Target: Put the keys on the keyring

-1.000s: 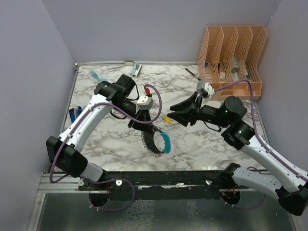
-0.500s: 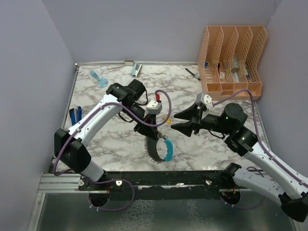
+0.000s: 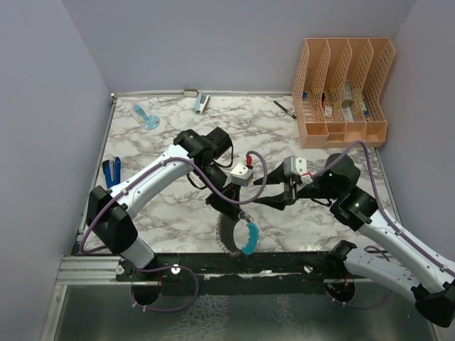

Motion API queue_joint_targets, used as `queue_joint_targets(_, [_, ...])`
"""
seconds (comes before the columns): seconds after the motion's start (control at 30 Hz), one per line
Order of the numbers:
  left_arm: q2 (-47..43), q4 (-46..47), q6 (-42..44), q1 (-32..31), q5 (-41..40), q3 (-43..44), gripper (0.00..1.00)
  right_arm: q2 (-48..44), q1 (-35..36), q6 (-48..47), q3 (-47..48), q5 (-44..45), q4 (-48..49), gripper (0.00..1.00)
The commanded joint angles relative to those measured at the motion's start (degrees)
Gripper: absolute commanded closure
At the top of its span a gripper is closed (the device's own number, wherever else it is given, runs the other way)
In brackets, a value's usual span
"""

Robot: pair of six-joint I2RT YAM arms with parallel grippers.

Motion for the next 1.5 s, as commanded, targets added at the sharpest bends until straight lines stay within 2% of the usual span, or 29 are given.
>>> queue_joint_targets(0.0, [0.6,-1.3,0.4,-2.6,-0.5,0.7,1.0,-3.3,0.6,-4.6,-0.9,-4.9,-3.7,0.56])
queue_joint_targets(0.07, [1.1,-1.3,0.3,-3.5,-1.0,0.7,1.0,-4.8,1.0,-5.8,-0.8,-5.1,-6.3,0.65])
queue_joint_targets(0.13, [1.7,-1.3,0.4,-4.2,-1.3,1.0,1.0,-5.7,1.3,-7.8,-0.4,-4.6,-9.5,0.7])
queue_joint_targets(0.23, [3.3,-1.2,1.1,-4.5,-1.5,2.5,1.0,-5.1,1.8,-10.0,0.1,-3.9,-13.0,0.67])
queue_joint_targets(0.37, [5.4,-1.3,2.3,-4.5,-2.8,5.0,1.0,-4.2,3.2,-10.8,-0.5,-2.2,-12.4,0.58])
queue_joint_targets(0.5, [7.1,-1.4,3.3,-4.5,-4.3,7.3,1.0,-2.2,4.2,-11.7,0.1,-1.3,-12.4,0.55])
queue_joint_targets(0.93, [9.1,-1.4,4.5,-4.6,-3.8,7.4,1.0,-0.4,4.8,-14.7,1.6,0.6,-9.8,0.54])
queue_joint_targets(1.47, [9.5,-1.4,3.1,-5.2,-2.4,9.5,1.0,2.4,5.0,-14.1,3.2,-3.8,-11.6,0.56])
